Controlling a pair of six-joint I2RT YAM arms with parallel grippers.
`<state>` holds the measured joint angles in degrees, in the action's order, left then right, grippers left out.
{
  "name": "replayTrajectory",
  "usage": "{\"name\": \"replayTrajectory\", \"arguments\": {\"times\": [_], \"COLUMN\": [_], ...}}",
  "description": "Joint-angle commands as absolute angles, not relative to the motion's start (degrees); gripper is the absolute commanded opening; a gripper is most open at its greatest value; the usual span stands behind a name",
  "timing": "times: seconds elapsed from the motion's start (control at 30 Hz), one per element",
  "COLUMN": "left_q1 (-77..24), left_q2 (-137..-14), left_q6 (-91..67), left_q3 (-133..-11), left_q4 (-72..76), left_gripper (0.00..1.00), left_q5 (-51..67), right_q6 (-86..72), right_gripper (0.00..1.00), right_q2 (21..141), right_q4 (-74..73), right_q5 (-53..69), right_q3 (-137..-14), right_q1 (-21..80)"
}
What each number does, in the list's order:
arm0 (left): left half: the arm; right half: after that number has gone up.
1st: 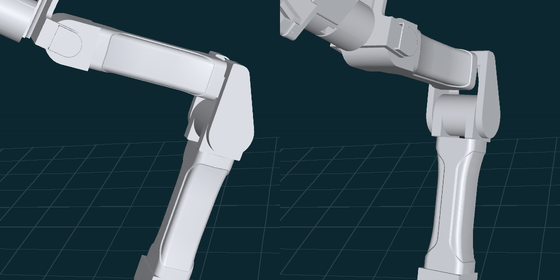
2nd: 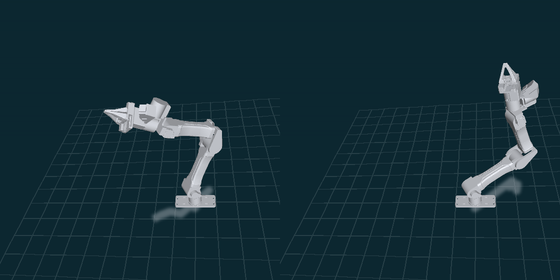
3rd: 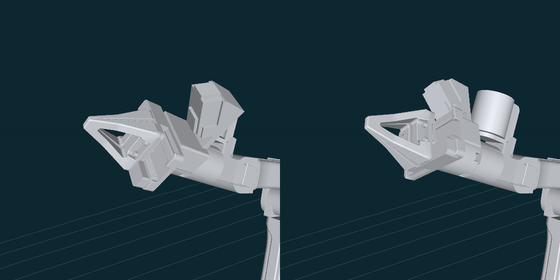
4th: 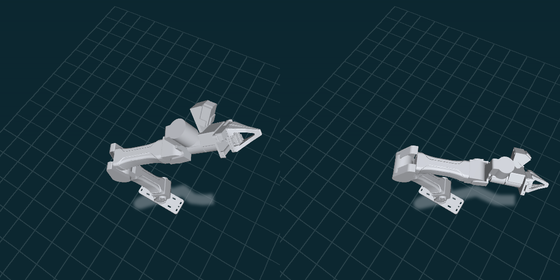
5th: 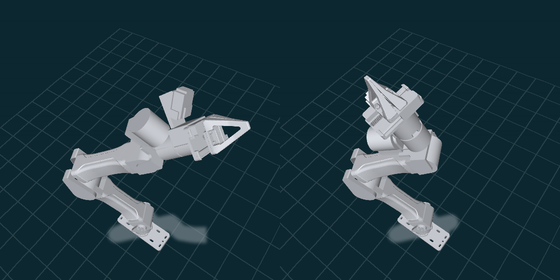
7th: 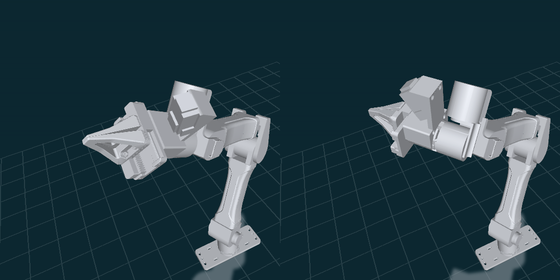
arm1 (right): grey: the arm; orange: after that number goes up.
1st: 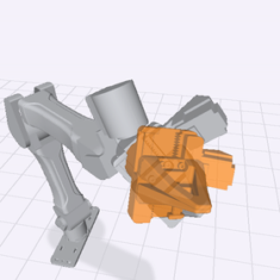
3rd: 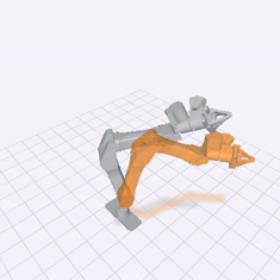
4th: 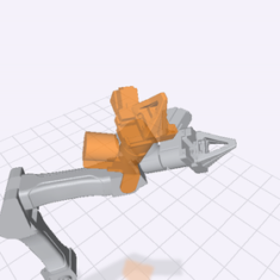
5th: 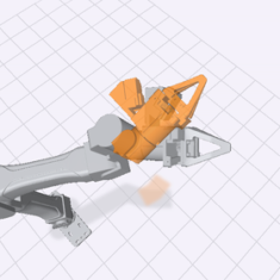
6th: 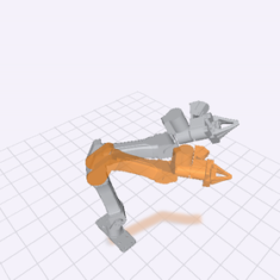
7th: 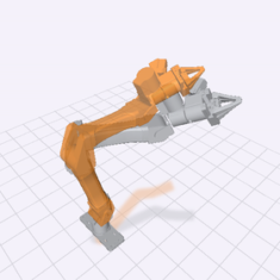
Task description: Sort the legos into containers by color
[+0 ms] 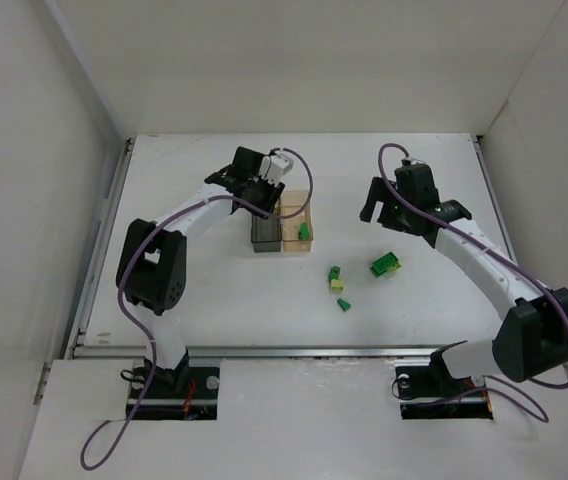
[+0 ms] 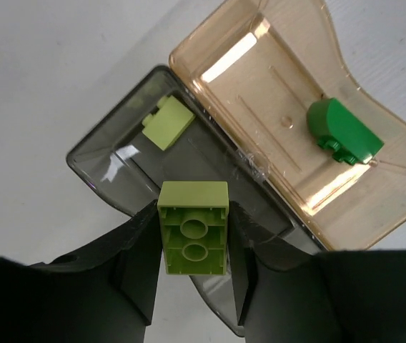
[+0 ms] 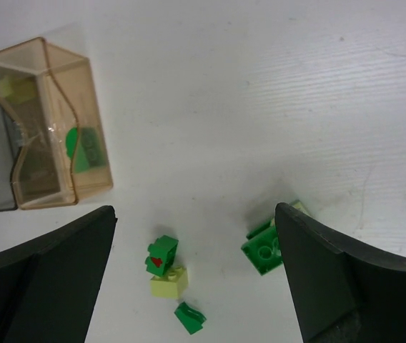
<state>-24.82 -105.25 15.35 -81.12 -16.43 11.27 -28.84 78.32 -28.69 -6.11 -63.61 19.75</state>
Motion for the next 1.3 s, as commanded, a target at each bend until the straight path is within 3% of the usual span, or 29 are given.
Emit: {"name": "replayTrajectory", "arguments": {"times": [0.0, 0.07, 0.1, 0.23, 0.3, 0.43, 0.6, 0.7, 0.87, 1.07, 1.27], "left_q1": [-24.1, -24.1, -24.1, -24.1, -24.1, -24.1, -24.1, -24.1, -23.5, -22.9, -22.9], "left_q2": [-102.9, -102.2, -101.5, -99.2, -98.2, -94.7, -87.3, -82.7, -76.3, -69.8, -68.1], "left_q6": [13.6, 14.2, 14.8, 15.4, 15.4, 14.9, 11.2, 7.6, -5.3, -7.4, -7.4], "left_q3": [-83.9, -82.8, -81.9, -80.7, -80.2, -80.2, -79.5, -79.0, -74.3, -68.8, -67.6], "left_q4": [-17.7, -17.1, -17.1, -17.1, -17.1, -17.1, -19.4, -22.1, -21.6, -20.3, -20.7], "left_gripper": [0.35, 0.46, 0.57, 0.72, 0.72, 0.72, 0.72, 0.72, 0.72, 0.72, 0.72], "left_q5": [13.4, 14.4, 15.0, 15.0, 14.3, 12.8, 6.1, 0.6, -18.2, -17.6, -17.0], "right_q6": [-31.7, -33.4, -33.9, -35.5, -31.7, -23.8, -22.3, -25.5, -28.1, -28.1, -30.1], "right_gripper": [0.99, 0.99, 0.99, 0.96, 0.86, 0.82, 0.82, 0.87, 0.85, 0.79, 0.64], "right_q2": [77.6, 77.6, 77.1, 74.7, 73.8, 72.1, 75.9, 80.9, 84.9, 89.1, 91.0], "right_q4": [-33.2, -34.5, -34.5, -34.6, -32.4, -30.3, -30.3, -30.3, -25.5, -23.2, -23.2], "right_q5": [-10.2, -10.9, -10.9, -9.2, -4.9, -3.2, -2.6, -3.8, -2.4, -2.4, -6.8], "right_q3": [-65.3, -64.5, -63.2, -59.3, -58.8, -57.3, -56.7, -57.7, -55.7, -55.2, -54.7], "right_q1": [18.7, 18.7, 18.7, 18.7, 19.5, 27.2, 35.6, 37.8, 38.4, 41.2, 41.7]}}
